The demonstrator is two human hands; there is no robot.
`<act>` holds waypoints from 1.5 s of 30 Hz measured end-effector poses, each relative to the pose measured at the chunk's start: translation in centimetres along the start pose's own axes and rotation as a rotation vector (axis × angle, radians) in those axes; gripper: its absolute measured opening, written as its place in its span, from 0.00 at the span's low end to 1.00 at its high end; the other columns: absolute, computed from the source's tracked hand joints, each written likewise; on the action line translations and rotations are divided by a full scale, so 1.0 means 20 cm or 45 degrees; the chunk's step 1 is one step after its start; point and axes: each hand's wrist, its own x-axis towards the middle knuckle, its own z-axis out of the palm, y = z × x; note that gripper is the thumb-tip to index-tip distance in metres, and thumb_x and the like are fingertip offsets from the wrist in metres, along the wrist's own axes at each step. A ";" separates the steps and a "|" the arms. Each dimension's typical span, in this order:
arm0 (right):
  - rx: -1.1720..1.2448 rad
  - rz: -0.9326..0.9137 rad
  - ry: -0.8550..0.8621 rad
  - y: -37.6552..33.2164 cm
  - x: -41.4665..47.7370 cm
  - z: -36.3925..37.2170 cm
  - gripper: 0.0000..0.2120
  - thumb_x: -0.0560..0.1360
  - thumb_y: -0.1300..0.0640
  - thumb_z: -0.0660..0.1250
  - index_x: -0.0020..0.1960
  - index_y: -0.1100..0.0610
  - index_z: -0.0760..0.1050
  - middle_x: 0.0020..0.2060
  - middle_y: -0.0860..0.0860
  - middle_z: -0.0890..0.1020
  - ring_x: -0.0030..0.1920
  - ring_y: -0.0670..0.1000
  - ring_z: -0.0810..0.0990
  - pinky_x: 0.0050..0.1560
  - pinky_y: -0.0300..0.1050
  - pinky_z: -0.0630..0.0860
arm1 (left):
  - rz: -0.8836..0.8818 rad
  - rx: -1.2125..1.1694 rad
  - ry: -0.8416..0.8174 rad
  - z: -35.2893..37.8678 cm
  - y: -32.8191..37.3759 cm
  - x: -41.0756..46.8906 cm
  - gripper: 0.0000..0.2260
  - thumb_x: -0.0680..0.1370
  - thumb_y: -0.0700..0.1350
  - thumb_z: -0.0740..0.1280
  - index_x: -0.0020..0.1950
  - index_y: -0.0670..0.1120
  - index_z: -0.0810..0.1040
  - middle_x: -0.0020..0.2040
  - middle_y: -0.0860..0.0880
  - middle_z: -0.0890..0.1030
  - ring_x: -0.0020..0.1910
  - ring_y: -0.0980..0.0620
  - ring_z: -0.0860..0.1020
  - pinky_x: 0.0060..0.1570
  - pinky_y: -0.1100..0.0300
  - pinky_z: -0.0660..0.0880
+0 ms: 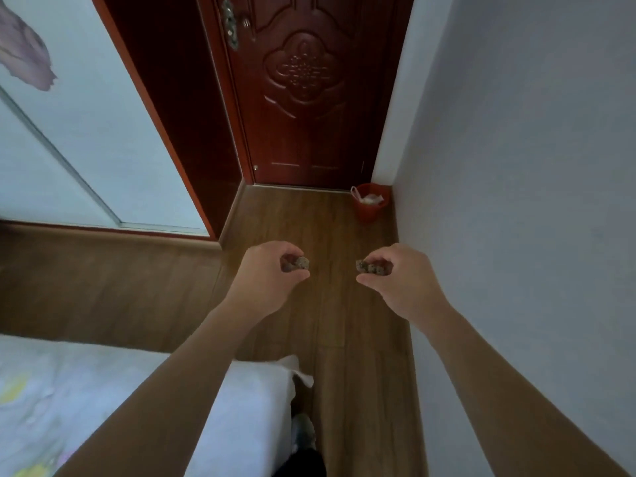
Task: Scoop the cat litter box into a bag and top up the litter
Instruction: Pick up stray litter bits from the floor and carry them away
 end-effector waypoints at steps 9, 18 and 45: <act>0.017 0.108 0.091 0.11 0.73 -0.11 0.12 0.73 0.47 0.73 0.55 0.48 0.79 0.48 0.43 0.77 0.48 0.44 0.76 0.49 0.35 0.71 | 0.170 0.018 -0.104 0.05 0.11 0.87 0.14 0.74 0.51 0.74 0.57 0.52 0.80 0.49 0.57 0.79 0.45 0.61 0.76 0.42 0.70 0.70; 0.090 0.101 0.128 0.41 1.51 -0.26 0.11 0.73 0.50 0.75 0.54 0.49 0.81 0.45 0.42 0.77 0.45 0.42 0.75 0.45 0.30 0.68 | 0.156 -0.023 -0.117 0.26 0.31 1.67 0.13 0.73 0.50 0.75 0.56 0.51 0.81 0.48 0.57 0.79 0.45 0.62 0.76 0.42 0.71 0.71; 0.207 0.466 0.253 0.75 3.63 -0.38 0.14 0.70 0.50 0.77 0.53 0.53 0.82 0.46 0.46 0.78 0.46 0.47 0.78 0.41 0.27 0.66 | 0.378 -0.009 -0.354 0.56 0.42 4.15 0.11 0.68 0.45 0.79 0.48 0.48 0.83 0.41 0.55 0.81 0.38 0.56 0.77 0.40 0.60 0.74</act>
